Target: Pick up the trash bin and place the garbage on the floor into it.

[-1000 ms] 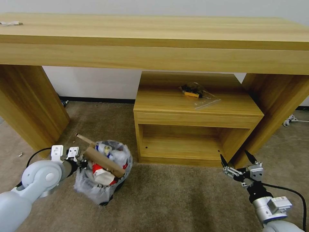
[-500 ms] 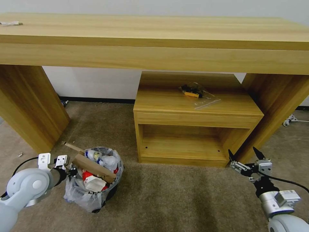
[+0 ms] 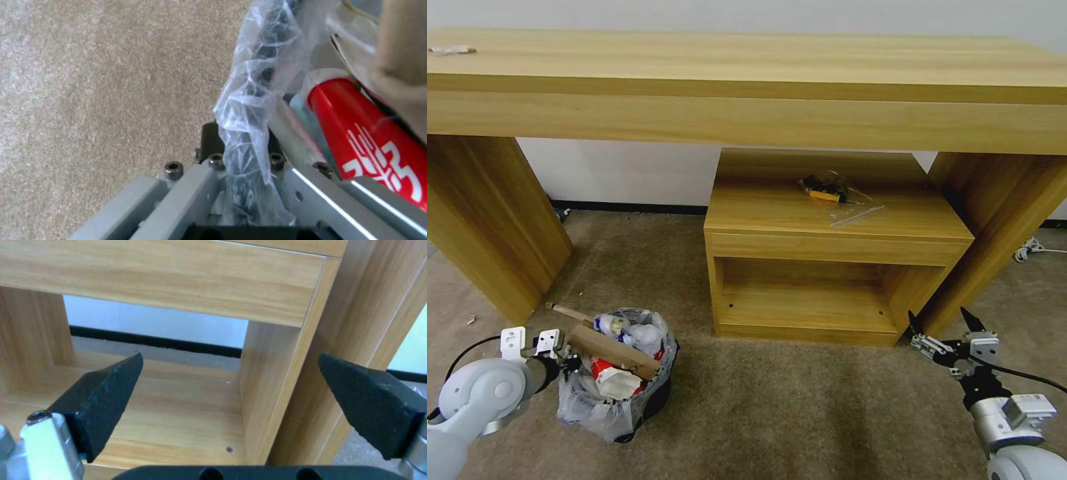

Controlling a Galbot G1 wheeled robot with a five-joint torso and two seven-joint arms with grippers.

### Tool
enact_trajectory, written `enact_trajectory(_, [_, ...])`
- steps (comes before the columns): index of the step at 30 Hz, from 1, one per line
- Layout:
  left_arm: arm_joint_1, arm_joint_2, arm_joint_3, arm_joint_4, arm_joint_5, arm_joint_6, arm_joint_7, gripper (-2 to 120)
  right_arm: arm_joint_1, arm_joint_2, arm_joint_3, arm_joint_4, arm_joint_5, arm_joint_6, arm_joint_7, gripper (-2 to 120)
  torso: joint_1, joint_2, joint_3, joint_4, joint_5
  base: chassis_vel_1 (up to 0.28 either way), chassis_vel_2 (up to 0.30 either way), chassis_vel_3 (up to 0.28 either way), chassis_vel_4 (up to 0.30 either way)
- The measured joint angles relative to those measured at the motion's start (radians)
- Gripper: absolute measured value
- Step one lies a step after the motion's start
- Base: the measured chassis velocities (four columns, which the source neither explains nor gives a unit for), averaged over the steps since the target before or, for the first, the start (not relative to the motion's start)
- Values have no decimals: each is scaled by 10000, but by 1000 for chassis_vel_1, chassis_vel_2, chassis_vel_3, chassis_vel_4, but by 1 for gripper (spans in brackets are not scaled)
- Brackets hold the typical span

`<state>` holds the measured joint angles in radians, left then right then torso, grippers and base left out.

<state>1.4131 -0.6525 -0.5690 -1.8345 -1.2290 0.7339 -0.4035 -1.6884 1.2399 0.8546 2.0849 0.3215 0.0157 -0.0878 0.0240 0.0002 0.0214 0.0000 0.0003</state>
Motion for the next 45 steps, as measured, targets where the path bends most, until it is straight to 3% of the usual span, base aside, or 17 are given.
enact_trajectory(9, [-231,32,240,-271,34,8,-125,0,19,96,-69,19,-57,-37,32,100,1,-1,3,-1,-10,0,0,0,0])
enact_trajectory(27, [-1007,-45,961,-76,-101,20,-664,1,-94,53,100,0,-20,146,-46,100,1,-3,3,-3,-7,0,0,0,0])
enact_trajectory(28, [-1029,-65,993,-41,-83,-3,-758,7,-99,52,103,-1,-20,148,-46,100,2,-4,5,-3,-15,0,0,0,0])
enact_trajectory(30, [-1036,-76,999,-41,-84,-12,-766,9,-100,51,103,-1,-20,149,-46,100,2,-4,5,-3,-20,0,0,0,0])
enact_trajectory(32, [-1043,-104,1005,-40,-93,16,-774,22,-121,55,104,2,-23,157,-46,100,3,-5,5,-5,-16,0,0,0,0])
enact_trajectory(34, [-1042,-110,1002,-40,-95,17,-774,24,-127,57,105,3,-25,159,-46,100,3,-4,5,-5,-16,0,0,0,0])
enact_trajectory(45, [-1006,-166,798,-65,-88,22,-739,68,-122,3,94,85,-30,141,-19,100,3,-5,4,-2,-8,0,0,0,0])
